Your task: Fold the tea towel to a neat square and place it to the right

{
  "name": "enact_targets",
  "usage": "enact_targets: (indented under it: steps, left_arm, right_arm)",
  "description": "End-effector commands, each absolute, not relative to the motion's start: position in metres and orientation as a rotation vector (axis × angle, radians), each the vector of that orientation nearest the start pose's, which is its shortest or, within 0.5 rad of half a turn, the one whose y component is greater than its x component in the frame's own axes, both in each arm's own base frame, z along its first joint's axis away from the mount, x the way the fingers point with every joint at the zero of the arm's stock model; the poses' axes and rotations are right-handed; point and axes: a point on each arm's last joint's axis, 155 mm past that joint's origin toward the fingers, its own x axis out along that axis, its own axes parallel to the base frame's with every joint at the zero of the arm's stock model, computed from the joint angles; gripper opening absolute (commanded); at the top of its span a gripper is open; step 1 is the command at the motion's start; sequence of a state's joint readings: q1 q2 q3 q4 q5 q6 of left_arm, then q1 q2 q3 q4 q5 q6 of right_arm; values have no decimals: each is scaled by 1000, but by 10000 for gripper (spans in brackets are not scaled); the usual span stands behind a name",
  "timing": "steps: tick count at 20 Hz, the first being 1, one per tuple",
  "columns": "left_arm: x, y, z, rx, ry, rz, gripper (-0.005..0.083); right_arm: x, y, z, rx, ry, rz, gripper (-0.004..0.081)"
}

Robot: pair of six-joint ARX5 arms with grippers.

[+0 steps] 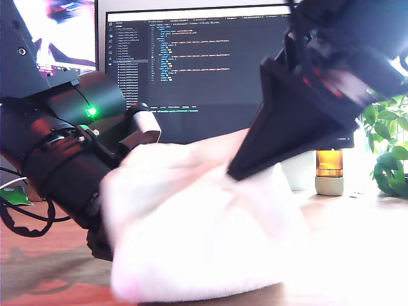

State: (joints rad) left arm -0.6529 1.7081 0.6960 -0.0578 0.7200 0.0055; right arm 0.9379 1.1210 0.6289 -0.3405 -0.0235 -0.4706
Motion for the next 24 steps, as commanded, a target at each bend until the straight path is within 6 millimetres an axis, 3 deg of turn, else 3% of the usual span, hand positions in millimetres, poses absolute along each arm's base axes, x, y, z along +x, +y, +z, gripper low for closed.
enact_targets:
  steps: [1, 4, 8, 17, 24]
  left_arm:
    - [164, -281, -23, -13, 1295, -1198, -19]
    - [157, -285, -18, -33, 1298, -1242, -19]
    - [150, -290, -16, -25, 1298, -1277, -19]
    - [138, -292, -14, -27, 1320, -1318, -19]
    - [133, -295, -12, -22, 1310, -1352, -19]
  right_arm:
    - [192, 256, 93, -765, 567, 1064, -12]
    - [199, 251, 89, -714, 607, 1050, -12]
    - [204, 260, 77, -640, 653, 1066, -12]
    - [224, 265, 42, -638, 713, 1048, -12]
    - [236, 264, 42, -621, 698, 1023, -12]
